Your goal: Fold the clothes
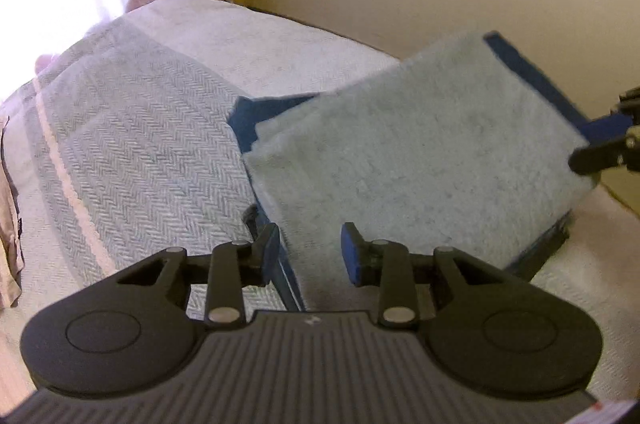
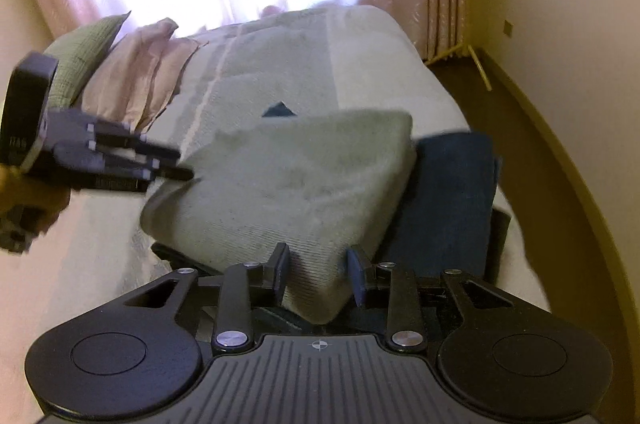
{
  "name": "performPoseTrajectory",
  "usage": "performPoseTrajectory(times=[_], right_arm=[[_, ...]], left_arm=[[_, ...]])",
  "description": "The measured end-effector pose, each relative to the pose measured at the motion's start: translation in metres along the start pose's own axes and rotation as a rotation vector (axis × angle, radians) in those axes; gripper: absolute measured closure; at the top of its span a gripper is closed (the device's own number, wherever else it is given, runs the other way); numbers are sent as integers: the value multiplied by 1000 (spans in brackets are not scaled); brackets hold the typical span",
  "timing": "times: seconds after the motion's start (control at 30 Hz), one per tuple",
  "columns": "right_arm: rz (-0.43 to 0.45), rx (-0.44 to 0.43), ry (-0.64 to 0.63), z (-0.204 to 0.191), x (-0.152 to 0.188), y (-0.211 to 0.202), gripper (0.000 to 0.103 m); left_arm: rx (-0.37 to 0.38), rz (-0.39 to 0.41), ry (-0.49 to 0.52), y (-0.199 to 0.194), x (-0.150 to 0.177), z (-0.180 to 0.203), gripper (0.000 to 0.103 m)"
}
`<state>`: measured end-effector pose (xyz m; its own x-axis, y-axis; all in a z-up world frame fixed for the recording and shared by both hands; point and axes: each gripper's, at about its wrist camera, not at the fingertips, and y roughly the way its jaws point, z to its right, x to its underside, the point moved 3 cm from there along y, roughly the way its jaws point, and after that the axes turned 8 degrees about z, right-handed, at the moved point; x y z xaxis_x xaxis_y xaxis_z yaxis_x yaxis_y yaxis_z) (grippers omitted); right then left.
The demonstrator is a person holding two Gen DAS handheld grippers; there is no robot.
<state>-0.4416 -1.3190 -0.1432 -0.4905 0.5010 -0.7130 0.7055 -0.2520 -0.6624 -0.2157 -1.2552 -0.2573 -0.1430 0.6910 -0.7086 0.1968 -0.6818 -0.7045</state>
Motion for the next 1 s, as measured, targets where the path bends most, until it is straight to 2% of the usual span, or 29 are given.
performPoseTrajectory(times=[0.03, 0.1, 0.23, 0.3, 0.37, 0.4, 0.47, 0.67, 0.77, 1.0], right_arm=[[0, -4, 34, 2, -2, -2, 72], [22, 18, 19, -4, -5, -18, 71], [19, 53, 32, -10, 9, -52, 64], [12, 79, 64, -12, 20, -68, 53], [5, 100, 121, -16, 34, -84, 48], [-1, 101, 148, -19, 40, -90, 45], [-9, 107, 188, -25, 48, -103, 42], [31, 110, 230, -55, 52, -145, 37], [46, 127, 235, -69, 57, -161, 37], [75, 190, 248, -110, 71, -201, 37]], left_arm=[[-14, 1, -9, -1, 0, 1, 74], [-36, 9, -40, -9, -3, -3, 75], [-83, 18, -80, -54, 2, 5, 72], [-109, 21, -134, -77, 8, 7, 62], [-139, 15, -198, -99, 17, 10, 45], [-145, 11, -223, -110, 22, 13, 42], [-162, 11, -273, -132, 31, 22, 30], [-191, 45, -389, -191, 48, 45, 7], [-178, 67, -377, -215, 52, 58, 2], [-173, 83, -338, -267, 69, 82, 1]])
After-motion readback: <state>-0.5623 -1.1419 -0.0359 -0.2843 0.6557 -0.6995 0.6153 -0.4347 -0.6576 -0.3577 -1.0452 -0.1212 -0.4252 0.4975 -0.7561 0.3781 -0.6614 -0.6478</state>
